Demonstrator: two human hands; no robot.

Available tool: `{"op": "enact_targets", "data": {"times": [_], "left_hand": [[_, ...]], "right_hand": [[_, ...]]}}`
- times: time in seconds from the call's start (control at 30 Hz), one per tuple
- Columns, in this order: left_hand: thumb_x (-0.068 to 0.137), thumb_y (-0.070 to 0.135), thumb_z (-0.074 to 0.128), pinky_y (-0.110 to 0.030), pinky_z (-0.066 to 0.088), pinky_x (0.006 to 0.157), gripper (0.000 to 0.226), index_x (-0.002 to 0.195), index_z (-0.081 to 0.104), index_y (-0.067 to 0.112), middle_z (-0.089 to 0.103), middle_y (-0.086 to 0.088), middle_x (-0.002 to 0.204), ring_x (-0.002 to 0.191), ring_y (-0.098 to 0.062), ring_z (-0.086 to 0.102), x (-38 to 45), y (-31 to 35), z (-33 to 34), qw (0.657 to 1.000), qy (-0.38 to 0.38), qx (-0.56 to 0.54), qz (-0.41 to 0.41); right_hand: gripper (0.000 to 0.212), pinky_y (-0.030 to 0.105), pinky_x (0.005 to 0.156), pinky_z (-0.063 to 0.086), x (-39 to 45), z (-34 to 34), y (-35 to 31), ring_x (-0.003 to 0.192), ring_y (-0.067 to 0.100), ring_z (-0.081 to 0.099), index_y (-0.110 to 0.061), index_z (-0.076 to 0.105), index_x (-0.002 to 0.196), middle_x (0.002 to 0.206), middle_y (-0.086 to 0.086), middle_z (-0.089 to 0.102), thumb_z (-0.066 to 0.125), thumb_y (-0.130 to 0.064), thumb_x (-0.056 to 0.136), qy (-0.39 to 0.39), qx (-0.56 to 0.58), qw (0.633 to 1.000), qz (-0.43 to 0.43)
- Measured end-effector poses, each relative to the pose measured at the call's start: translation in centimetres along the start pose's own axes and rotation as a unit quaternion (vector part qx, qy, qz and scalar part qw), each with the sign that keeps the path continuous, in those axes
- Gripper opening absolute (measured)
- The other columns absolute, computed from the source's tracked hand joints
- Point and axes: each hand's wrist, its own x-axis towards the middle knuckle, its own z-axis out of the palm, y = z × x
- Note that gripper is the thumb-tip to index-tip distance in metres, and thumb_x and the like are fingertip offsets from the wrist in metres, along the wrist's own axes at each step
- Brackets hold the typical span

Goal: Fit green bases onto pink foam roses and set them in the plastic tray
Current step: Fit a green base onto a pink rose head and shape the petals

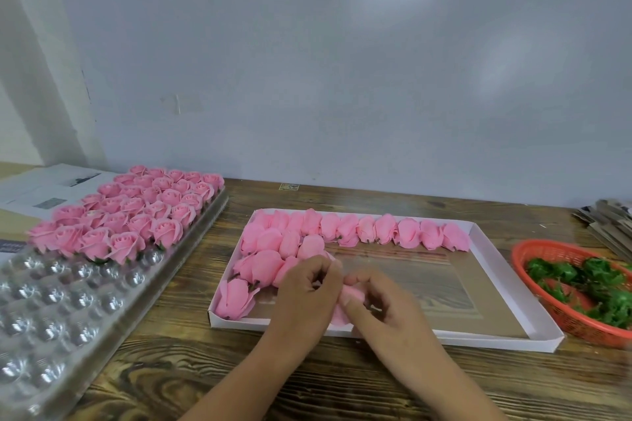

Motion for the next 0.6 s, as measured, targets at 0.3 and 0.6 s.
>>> {"op": "enact_targets", "data": {"times": [0.3,0.6], "left_hand": [[0.096,0.021,0.058,-0.018,0.04,0.058,0.025,0.073,0.062,0.013,0.06,0.001,0.071,0.07,-0.018,0.055,-0.8,0.3,0.6,0.991,0.068,0.07,0.096],[0.09,0.044,0.056,-0.019,0.047,0.07,0.028,0.097,0.062,0.019,0.062,0.006,0.086,0.078,-0.008,0.059,-1.4,0.6,0.1,0.976,-0.006,0.086,0.201]], "right_hand": [[0.04,0.025,0.036,0.038,0.3,1.2,-0.2,0.039,0.02,0.049,-0.004,0.057,0.081,0.051,0.011,0.058,0.042,-0.034,0.103,0.015,0.151,0.977,0.151],[0.035,0.024,0.038,0.038,0.5,1.0,-0.1,0.047,0.016,0.05,-0.005,0.064,0.089,0.064,0.013,0.06,0.048,-0.033,0.101,0.025,0.289,0.935,0.204]]}}
